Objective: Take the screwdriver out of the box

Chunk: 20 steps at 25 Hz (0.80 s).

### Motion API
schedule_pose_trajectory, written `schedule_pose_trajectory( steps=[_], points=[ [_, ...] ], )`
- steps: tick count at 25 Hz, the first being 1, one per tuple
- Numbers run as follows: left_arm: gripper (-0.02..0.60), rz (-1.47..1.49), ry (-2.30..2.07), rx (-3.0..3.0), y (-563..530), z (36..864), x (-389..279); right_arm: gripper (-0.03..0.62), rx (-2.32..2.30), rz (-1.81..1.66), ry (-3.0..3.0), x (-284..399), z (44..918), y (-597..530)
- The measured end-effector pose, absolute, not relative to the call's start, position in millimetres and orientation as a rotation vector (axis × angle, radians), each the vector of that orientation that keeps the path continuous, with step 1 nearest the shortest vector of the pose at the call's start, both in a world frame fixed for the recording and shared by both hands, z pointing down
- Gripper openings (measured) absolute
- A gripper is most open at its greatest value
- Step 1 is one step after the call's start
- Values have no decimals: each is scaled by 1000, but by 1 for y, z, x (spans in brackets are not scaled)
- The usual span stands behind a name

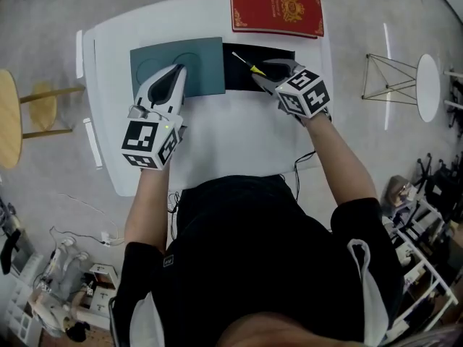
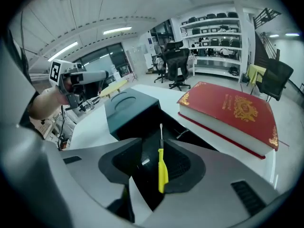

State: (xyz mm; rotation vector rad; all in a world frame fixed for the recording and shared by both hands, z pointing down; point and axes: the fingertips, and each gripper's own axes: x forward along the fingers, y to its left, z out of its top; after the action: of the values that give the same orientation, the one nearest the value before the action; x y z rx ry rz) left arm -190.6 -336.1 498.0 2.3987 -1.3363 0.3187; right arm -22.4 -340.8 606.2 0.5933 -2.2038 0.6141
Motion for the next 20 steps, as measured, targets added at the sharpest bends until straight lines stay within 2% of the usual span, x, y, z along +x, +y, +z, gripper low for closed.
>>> schedule_pose_trajectory(
  steps=[20],
  points=[
    [17, 324, -1369, 2354, -319, 506, -213, 145, 513, 505, -1984, -28, 667, -347]
  ],
)
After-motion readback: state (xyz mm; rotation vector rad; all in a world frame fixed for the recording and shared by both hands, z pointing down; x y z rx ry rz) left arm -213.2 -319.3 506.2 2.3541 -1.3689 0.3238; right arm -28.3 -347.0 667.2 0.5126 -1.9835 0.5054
